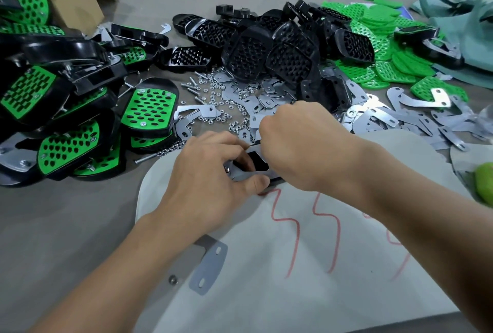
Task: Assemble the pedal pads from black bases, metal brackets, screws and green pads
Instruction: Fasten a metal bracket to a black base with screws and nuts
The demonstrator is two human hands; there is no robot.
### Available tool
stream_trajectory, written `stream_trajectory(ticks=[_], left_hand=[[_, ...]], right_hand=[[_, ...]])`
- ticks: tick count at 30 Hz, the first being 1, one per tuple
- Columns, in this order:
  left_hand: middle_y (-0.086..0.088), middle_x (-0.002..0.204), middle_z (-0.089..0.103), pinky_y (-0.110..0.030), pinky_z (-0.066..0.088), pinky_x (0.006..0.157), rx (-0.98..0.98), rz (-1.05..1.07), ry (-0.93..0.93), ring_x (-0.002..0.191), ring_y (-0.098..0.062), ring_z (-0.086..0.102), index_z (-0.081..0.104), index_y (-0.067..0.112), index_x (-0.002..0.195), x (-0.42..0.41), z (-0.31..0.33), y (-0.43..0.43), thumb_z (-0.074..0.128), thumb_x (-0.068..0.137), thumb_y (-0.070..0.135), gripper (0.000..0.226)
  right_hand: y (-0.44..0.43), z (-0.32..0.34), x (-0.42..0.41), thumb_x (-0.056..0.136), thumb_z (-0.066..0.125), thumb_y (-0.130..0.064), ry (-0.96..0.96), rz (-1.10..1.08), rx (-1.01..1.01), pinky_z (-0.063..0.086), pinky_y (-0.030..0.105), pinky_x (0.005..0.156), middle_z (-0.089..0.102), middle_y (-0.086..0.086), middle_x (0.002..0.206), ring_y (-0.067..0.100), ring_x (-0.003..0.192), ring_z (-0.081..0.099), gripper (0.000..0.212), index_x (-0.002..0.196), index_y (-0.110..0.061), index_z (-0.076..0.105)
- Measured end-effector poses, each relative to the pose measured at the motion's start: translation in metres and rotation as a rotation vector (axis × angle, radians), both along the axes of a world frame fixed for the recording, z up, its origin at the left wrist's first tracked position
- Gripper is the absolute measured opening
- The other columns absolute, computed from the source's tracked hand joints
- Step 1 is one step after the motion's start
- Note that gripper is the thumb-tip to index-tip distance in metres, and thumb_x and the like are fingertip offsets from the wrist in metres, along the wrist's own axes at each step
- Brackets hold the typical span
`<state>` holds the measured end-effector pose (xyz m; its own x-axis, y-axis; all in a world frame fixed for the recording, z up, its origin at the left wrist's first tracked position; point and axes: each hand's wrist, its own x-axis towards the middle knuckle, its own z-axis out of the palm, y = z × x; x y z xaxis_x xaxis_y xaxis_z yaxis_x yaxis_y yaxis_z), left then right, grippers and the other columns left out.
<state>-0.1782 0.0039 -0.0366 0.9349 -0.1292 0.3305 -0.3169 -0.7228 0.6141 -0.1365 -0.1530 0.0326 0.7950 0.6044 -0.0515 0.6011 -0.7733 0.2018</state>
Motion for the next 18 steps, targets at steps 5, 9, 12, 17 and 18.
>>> stream_trajectory(ticks=[5, 9, 12, 17, 18], left_hand=[[0.018, 0.096, 0.069, -0.032, 0.034, 0.084, -0.023, 0.016, 0.009, 0.095, -0.006, 0.055, 0.073, 0.025, 0.068, -0.001, 0.0, 0.0, 0.088, 0.061, 0.048, 0.028], [0.015, 0.097, 0.071, -0.032, 0.035, 0.082, 0.007, 0.008, -0.012, 0.094, -0.008, 0.056, 0.073, 0.022, 0.069, 0.0, -0.001, 0.0, 0.093, 0.064, 0.046, 0.032], [0.015, 0.098, 0.071, -0.032, 0.036, 0.083, 0.0, 0.012, 0.004, 0.095, -0.008, 0.057, 0.073, 0.022, 0.068, 0.0, 0.001, -0.001, 0.089, 0.062, 0.049, 0.032], [0.015, 0.096, 0.071, -0.033, 0.036, 0.084, -0.011, 0.018, 0.005, 0.093, -0.007, 0.055, 0.072, 0.022, 0.068, -0.001, 0.001, 0.0, 0.091, 0.062, 0.047, 0.031], [0.015, 0.096, 0.07, -0.032, 0.035, 0.083, -0.013, 0.014, 0.003, 0.093, -0.007, 0.054, 0.073, 0.022, 0.068, -0.001, 0.001, -0.001, 0.087, 0.062, 0.051, 0.033]], right_hand=[[-0.008, -0.007, -0.001, 0.092, 0.053, -0.02, -0.031, -0.109, 0.119, 0.016, 0.035, 0.047, 0.032, -0.001, 0.064, 0.017, 0.051, 0.028, 0.039, 0.067, -0.024, 0.023], [-0.001, -0.008, -0.005, 0.085, 0.053, -0.012, -0.043, 0.037, 0.006, 0.014, 0.036, 0.051, 0.029, -0.002, 0.064, 0.016, 0.052, 0.022, 0.039, 0.069, -0.022, 0.019], [0.005, -0.004, -0.007, 0.083, 0.051, -0.011, -0.038, 0.005, -0.026, 0.013, 0.033, 0.048, 0.028, 0.0, 0.064, 0.018, 0.052, 0.021, 0.035, 0.067, -0.019, 0.022], [0.001, -0.006, -0.01, 0.086, 0.056, -0.017, -0.062, -0.088, 0.008, 0.011, 0.031, 0.049, 0.026, -0.001, 0.066, 0.018, 0.053, 0.018, 0.034, 0.069, -0.02, 0.026], [-0.002, -0.007, -0.009, 0.088, 0.057, -0.019, -0.072, -0.101, 0.019, 0.011, 0.032, 0.048, 0.027, -0.002, 0.066, 0.018, 0.053, 0.019, 0.033, 0.072, -0.02, 0.028]])
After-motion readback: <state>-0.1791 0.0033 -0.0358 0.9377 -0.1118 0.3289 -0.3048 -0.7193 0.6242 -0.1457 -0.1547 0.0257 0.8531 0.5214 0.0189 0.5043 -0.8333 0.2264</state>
